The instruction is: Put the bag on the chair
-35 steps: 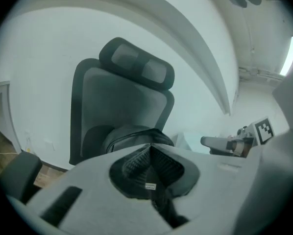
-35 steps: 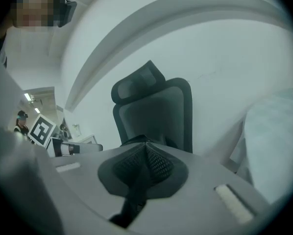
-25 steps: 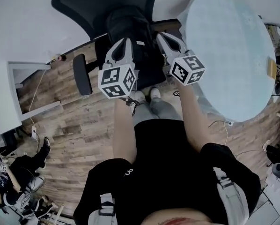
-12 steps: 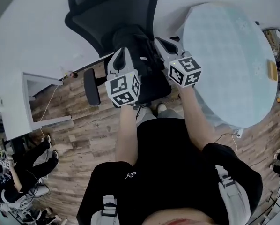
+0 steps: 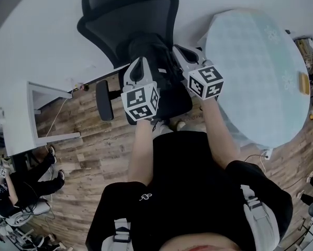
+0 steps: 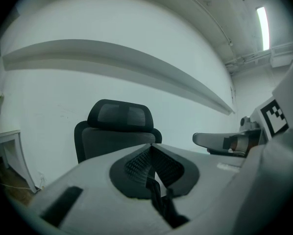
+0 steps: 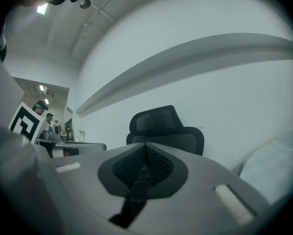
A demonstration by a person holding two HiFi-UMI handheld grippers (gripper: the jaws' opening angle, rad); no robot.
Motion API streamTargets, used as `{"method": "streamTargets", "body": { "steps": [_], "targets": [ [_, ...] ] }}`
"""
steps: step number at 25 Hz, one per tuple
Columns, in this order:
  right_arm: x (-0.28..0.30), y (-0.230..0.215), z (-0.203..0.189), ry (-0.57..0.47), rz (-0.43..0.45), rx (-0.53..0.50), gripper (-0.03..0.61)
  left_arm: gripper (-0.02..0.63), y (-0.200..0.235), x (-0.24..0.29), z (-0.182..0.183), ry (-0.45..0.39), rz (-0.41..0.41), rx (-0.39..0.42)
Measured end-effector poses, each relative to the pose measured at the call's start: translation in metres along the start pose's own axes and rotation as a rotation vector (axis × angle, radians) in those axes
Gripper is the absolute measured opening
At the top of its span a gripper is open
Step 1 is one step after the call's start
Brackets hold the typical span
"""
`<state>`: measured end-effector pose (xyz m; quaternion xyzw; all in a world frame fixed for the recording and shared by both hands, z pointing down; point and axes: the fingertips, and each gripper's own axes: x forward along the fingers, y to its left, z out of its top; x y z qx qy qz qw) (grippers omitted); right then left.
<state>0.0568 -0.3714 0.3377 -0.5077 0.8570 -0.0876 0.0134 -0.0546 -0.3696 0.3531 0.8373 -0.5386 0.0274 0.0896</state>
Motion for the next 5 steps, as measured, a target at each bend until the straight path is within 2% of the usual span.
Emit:
{"method": "streamTargets", "body": {
  "steps": [5],
  "targets": [
    [0.0073,0.0086,0.0028,0.003,0.019,-0.030,0.011,0.002,0.0069,0.0015,0.0030,-0.014,-0.015,-0.030]
  ]
}}
